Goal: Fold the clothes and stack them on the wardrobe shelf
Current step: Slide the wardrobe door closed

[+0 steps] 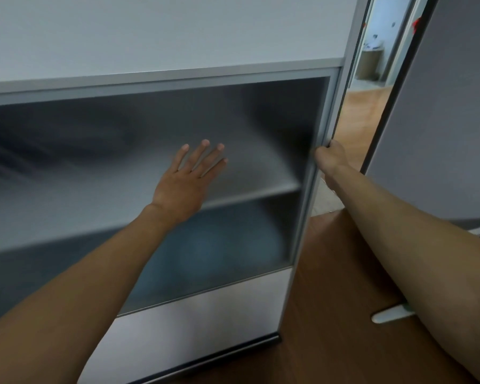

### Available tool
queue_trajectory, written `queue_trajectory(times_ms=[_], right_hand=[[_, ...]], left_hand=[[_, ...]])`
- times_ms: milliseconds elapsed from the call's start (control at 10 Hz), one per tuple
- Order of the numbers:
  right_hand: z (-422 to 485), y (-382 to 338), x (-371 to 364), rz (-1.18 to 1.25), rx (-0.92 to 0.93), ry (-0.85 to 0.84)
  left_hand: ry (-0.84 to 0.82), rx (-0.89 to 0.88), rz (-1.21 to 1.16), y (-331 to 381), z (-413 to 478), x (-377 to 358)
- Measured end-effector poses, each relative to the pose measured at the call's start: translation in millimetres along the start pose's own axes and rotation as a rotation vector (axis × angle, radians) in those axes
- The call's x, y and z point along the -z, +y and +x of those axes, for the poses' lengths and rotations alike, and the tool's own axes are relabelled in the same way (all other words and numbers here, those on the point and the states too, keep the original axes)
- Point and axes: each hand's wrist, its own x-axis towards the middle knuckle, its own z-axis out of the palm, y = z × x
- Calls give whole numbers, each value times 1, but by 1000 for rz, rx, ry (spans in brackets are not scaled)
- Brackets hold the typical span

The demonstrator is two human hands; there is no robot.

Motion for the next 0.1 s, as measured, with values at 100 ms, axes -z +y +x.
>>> queue_trajectory(times_ms=[100], right_hand=[[-18,0,-14,62,31,83]], left_hand=[[-3,-3,-58,0,-2,11]])
